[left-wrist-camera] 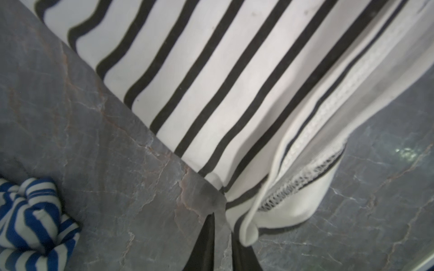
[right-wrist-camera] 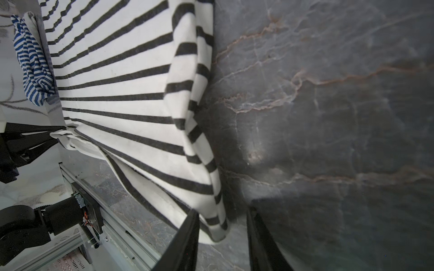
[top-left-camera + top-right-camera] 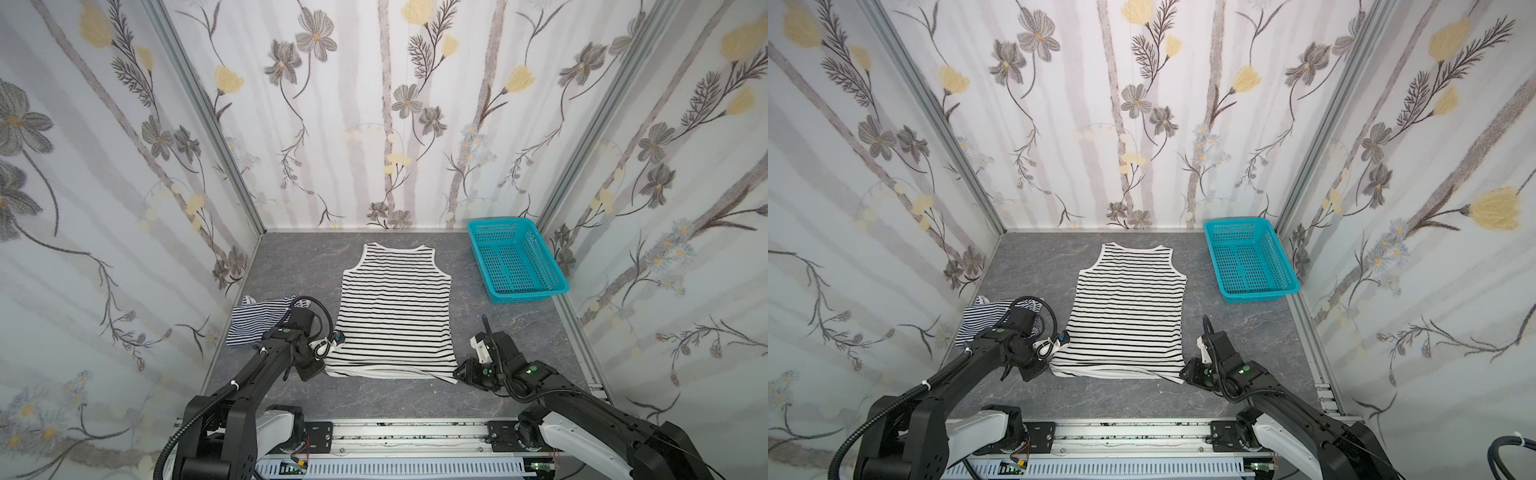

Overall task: Fold and stack tank tops
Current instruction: Smooth out the tank top at the center of the table.

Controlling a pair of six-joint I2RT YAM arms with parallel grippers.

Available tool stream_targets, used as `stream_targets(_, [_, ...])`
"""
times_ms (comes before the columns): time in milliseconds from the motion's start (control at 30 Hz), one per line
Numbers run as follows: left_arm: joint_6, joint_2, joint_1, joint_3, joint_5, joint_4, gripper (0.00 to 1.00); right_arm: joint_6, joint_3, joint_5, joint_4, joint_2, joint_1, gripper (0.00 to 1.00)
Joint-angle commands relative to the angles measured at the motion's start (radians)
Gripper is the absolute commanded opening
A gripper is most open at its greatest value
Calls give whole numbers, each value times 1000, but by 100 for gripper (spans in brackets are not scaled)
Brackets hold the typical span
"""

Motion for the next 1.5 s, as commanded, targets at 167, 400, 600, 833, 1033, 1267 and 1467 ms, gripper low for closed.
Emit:
stream_targets(167, [46, -60, 4, 30, -42, -56, 17, -25, 113, 91, -119, -40, 0, 44])
stream_targets(400, [-63, 82, -9, 246, 171, -57, 20, 24, 182, 61, 1, 35, 25, 41])
stream_targets(600, [-184, 263, -121, 371, 317, -26, 19, 74, 250, 56, 153, 214, 154, 33])
stream_targets(833, [-257, 365, -280, 372, 334, 25, 19, 102, 336, 60, 243, 410, 301, 30])
stream_targets(1033, [-290, 412, -342, 338, 328, 70, 19, 120, 351, 55, 284, 495, 356, 29])
stream_targets(1267, [-294, 391, -398, 279, 302, 68, 19, 132, 354, 36, 300, 533, 416, 29])
stream_targets(1467, [-299, 344, -434, 205, 295, 58, 19, 135, 354, 25, 287, 534, 462, 29])
